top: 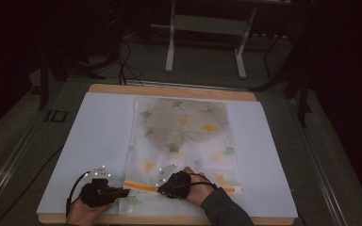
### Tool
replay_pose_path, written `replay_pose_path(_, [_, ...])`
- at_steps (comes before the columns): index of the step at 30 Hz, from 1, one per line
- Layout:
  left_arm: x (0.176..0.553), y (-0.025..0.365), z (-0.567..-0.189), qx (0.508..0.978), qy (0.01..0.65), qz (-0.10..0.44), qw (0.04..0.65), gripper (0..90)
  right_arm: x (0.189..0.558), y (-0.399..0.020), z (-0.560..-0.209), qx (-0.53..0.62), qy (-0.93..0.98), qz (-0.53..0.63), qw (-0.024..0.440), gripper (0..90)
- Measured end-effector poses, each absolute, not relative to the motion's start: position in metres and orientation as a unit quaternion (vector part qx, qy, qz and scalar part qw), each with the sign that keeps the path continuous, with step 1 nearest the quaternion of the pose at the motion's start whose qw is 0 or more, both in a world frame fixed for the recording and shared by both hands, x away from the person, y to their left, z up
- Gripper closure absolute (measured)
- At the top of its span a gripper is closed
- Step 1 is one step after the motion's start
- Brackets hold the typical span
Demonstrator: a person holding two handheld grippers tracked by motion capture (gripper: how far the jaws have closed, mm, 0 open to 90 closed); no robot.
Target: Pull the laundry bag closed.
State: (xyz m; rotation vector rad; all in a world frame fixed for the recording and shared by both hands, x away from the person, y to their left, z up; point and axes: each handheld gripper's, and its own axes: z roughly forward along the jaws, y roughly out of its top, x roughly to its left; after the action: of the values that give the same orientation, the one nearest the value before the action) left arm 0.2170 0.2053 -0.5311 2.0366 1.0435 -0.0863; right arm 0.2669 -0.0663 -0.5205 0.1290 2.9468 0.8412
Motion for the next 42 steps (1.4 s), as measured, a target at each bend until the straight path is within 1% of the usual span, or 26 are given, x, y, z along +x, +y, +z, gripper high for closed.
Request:
replay_pose_path(13, [0.217, 0.205, -0.531, 0.810, 0.415, -0.034, 0.412, 88.4, 0.267, -0.072, -0.520, 0.043, 0.961, 0.272, 0.038, 85.8])
replay_pose_path(14, [0.217, 0.205, -0.531, 0.810, 0.414, -0.035, 0.414, 88.4, 0.267, -0.073, -0.520, 0.042, 0.961, 0.272, 0.038, 86.2])
replay_pose_path(15, [0.217, 0.205, -0.531, 0.811, 0.413, -0.035, 0.413, 88.4, 0.267, -0.073, -0.520, 0.043, 0.961, 0.271, 0.039, 89.2])
replay_pose_path(25, [0.217, 0.205, -0.531, 0.810, 0.415, -0.034, 0.413, 88.3, 0.268, -0.074, -0.520, 0.039, 0.962, 0.268, 0.042, 89.5])
replay_pose_path(34, [0.217, 0.205, -0.530, 0.809, 0.414, -0.034, 0.415, 88.3, 0.266, -0.075, -0.517, 0.031, 0.964, 0.257, 0.056, 90.0])
replay_pose_path(42, [0.217, 0.205, -0.530, 0.810, 0.414, -0.035, 0.414, 88.3, 0.265, -0.080, -0.516, 0.029, 0.966, 0.249, 0.059, 90.0])
